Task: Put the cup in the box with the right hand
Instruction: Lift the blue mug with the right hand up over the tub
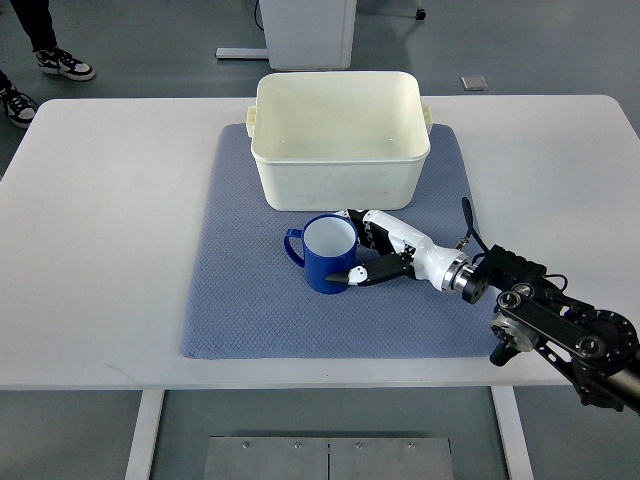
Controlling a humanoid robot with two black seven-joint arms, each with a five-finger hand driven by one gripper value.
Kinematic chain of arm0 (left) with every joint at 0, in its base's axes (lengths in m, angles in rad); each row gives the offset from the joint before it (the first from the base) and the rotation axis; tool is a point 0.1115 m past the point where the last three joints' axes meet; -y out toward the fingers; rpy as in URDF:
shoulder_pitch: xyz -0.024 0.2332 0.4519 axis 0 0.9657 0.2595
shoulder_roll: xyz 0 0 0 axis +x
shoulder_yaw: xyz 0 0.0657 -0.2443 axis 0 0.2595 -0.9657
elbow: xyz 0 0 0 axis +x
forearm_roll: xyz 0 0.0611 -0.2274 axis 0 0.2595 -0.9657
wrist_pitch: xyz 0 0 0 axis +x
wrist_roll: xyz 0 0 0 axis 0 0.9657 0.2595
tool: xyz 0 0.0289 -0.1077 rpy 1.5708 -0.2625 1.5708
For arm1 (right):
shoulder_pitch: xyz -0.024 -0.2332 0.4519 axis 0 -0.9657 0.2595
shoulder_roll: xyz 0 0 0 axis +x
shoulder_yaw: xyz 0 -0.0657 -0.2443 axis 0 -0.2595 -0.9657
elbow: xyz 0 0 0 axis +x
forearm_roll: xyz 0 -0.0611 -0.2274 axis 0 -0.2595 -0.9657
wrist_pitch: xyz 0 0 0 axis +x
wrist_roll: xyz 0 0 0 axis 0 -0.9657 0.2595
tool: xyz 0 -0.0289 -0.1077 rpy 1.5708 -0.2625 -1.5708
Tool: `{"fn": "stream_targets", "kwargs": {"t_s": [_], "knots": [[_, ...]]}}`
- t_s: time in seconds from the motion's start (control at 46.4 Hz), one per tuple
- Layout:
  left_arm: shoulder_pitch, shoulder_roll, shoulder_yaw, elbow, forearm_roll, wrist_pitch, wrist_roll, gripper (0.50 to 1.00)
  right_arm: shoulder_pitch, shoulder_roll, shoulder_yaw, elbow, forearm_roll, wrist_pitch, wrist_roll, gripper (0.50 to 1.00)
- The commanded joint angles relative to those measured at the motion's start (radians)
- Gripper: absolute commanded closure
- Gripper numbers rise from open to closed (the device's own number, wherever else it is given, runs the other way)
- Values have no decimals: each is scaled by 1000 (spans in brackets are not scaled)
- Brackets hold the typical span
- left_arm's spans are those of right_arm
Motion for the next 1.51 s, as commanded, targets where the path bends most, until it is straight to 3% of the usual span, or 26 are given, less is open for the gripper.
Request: {"fn": "stream_targets", "kwargs": {"t_s": [0.0, 0.215, 0.56, 1.12, 1.486], "knots": [[1, 0, -1, 0, -1, 0, 0, 500, 0, 5, 0, -8, 0, 0, -3, 1000], [1, 0, -1, 0, 0, 0, 0, 500, 1, 9, 0, -11, 0, -78, 25, 1000], [-1, 0, -1, 0, 0, 0, 0, 500, 17, -66, -20, 68, 8, -75, 40, 1000], [1, 0, 0, 0, -1, 0, 0, 500, 113, -328, -10, 327, 34, -72, 31, 1000], [1, 0, -1, 0, 0, 0, 0, 500, 213, -399, 61, 351, 92, -35, 2, 1000]]}}
